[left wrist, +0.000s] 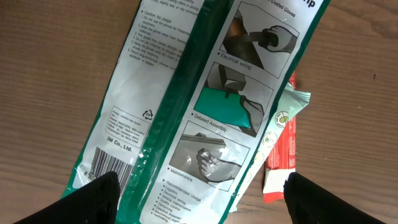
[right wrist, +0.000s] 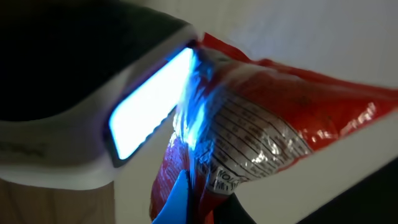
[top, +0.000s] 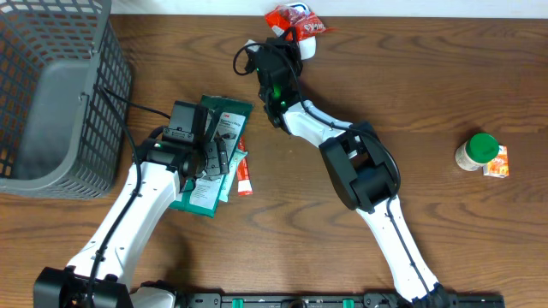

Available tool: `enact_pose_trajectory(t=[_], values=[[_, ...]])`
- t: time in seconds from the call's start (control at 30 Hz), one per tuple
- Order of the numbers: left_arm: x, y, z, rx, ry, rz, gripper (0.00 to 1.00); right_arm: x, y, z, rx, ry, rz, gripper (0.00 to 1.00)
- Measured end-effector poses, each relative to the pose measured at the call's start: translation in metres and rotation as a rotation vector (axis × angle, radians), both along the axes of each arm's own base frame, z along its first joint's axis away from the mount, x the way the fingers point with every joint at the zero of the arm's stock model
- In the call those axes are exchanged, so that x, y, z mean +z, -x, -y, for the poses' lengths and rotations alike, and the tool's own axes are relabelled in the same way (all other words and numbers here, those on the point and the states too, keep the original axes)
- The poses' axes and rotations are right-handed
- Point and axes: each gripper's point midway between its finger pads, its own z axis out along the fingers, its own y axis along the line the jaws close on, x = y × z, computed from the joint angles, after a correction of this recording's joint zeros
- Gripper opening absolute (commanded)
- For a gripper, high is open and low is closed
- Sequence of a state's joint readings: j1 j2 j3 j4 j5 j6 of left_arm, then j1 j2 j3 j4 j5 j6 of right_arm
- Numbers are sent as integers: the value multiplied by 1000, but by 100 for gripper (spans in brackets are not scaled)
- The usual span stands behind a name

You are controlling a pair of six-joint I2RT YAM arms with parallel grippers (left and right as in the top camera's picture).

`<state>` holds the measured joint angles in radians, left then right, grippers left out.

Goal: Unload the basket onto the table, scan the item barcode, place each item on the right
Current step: 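Lift the Hacks pack and hold it in front of the white scanner, then carry the Hacks pack to the right and lower it to the table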

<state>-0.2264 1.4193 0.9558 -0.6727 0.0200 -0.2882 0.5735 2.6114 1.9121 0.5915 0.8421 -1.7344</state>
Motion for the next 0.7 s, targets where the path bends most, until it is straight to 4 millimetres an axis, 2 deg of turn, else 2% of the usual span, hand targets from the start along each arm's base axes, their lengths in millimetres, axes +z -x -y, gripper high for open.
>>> enact_pose_trajectory(t=[0.2, 0.3, 0.4, 0.43, 0.47, 0.53, 0.6, 0.67, 0.7], values=[[0, 0, 0, 0, 0, 0, 85, 22, 2, 8, -54, -157, 114, 1], [0, 0, 0, 0, 0, 0, 85, 52, 7, 10, -67, -247, 118, 1], [0, 0, 0, 0, 0, 0, 85, 97, 21, 13, -79, -326, 84, 1], [0, 0, 0, 0, 0, 1, 85, 113, 31, 17, -85, -366, 50, 1], [0, 0, 0, 0, 0, 0, 85, 139, 43, 22, -91, -426, 45, 1], [0, 0, 0, 0, 0, 0, 85, 170, 72, 34, -109, -547, -14, 1], [0, 0, 0, 0, 0, 1, 85, 187, 101, 47, -137, -663, -76, 1], [0, 0, 0, 0, 0, 0, 85, 194, 142, 68, -205, -863, -178, 1], [0, 0, 0, 0, 0, 0, 85, 194, 151, 75, -231, -905, -202, 1]])
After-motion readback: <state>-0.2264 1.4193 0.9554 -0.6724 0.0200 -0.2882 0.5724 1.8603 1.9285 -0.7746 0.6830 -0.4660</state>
